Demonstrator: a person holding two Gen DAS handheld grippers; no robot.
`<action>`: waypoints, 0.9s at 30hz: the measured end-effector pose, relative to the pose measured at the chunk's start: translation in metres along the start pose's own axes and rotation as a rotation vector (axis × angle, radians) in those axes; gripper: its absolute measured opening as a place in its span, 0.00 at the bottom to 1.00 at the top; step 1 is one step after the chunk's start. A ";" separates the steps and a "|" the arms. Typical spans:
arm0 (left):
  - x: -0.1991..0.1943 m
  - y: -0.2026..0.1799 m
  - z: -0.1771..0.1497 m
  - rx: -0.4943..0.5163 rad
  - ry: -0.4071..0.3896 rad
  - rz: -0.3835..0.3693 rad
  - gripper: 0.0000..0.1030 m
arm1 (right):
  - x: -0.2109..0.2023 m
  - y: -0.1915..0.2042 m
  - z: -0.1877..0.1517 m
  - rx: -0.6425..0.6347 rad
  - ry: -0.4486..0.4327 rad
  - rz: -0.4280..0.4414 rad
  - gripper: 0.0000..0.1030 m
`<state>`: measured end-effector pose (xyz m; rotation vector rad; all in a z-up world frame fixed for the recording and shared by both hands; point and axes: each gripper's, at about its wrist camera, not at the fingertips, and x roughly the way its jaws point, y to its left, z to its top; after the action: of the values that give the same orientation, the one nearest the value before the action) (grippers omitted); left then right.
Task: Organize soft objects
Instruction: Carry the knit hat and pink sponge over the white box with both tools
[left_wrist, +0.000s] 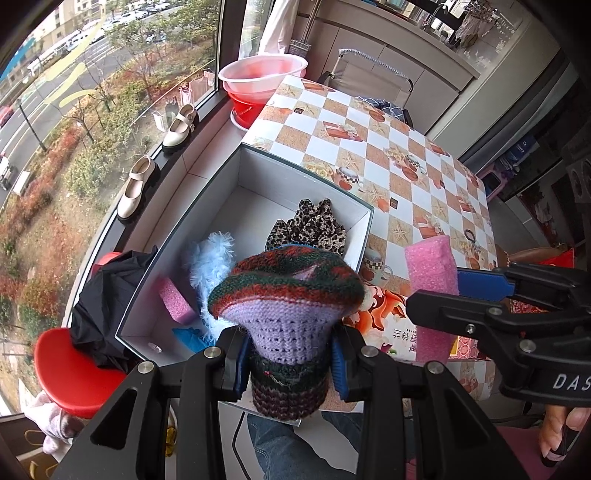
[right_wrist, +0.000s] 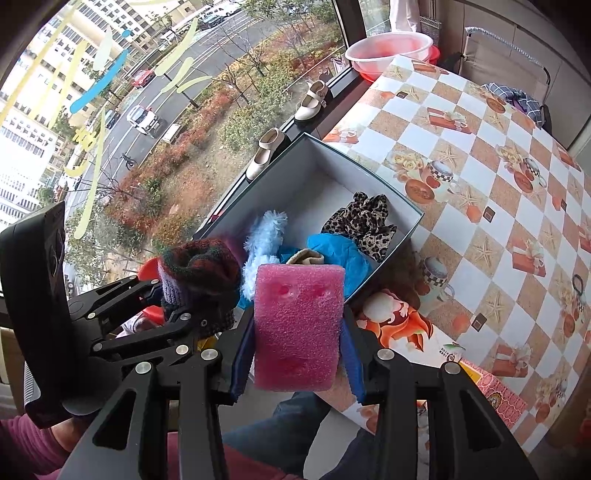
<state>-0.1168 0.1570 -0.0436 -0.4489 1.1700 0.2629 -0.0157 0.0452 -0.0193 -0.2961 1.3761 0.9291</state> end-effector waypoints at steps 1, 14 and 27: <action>0.001 0.001 0.000 -0.001 0.002 0.001 0.37 | 0.000 0.000 0.000 0.002 -0.002 -0.001 0.43; 0.007 0.011 0.007 -0.036 -0.005 -0.005 0.37 | 0.006 -0.004 0.006 0.012 0.025 -0.014 0.43; 0.022 0.030 0.005 -0.086 0.028 0.034 0.37 | 0.031 0.005 0.021 -0.040 0.089 -0.012 0.43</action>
<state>-0.1171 0.1856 -0.0680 -0.5095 1.1979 0.3384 -0.0075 0.0747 -0.0416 -0.3795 1.4374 0.9438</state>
